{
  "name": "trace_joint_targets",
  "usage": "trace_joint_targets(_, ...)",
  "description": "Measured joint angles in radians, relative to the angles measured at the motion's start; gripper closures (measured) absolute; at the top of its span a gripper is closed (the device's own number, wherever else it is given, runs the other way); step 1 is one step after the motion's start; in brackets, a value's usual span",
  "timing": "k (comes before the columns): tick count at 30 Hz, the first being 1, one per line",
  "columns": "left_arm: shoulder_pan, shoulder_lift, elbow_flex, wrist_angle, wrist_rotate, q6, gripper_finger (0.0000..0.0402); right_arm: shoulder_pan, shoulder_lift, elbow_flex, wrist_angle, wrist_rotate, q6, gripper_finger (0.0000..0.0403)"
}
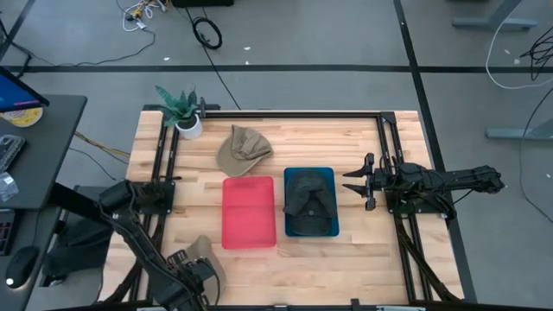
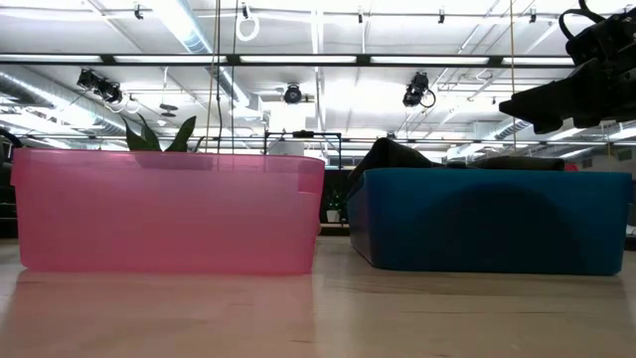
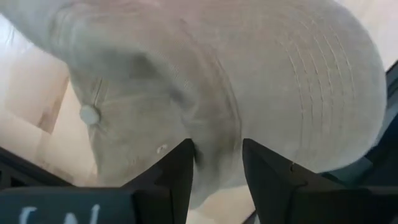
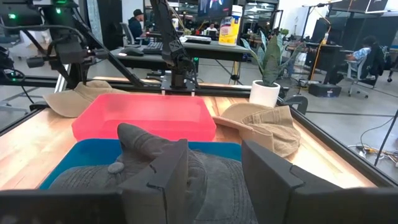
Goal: Pick & Place hat
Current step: Put the bottom brown cap into the red bin
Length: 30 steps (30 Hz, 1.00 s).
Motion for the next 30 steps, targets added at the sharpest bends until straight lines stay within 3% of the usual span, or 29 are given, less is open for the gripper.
trace_joint_targets(7,0.005,0.012,0.0,0.008,-0.018,0.019,0.0269,0.0,0.0,0.0,0.0,0.0,0.0,0.0247)
trace_joint_targets(9,0.007,0.012,0.0,0.012,-0.017,0.043,0.0289,0.0,0.0,0.0,0.0,0.0,0.0,0.0247)
trace_joint_targets(13,0.017,0.012,0.0,0.012,0.004,0.064,0.038,0.0,0.0,0.0,0.0,0.0,0.0,0.0247)
trace_joint_targets(19,0.024,0.005,0.021,-0.03,0.047,0.123,0.0396,0.0,0.0,0.0,0.0,0.0,0.0,0.0247)
trace_joint_targets(23,0.026,0.005,0.103,-0.141,0.092,0.181,0.0397,0.0,0.0,0.0,0.0,0.0,0.0,0.0247)
trace_joint_targets(30,0.029,0.005,0.352,-0.434,-0.054,0.253,0.0398,0.0,0.0,0.0,0.0,0.0,0.0,0.0247)
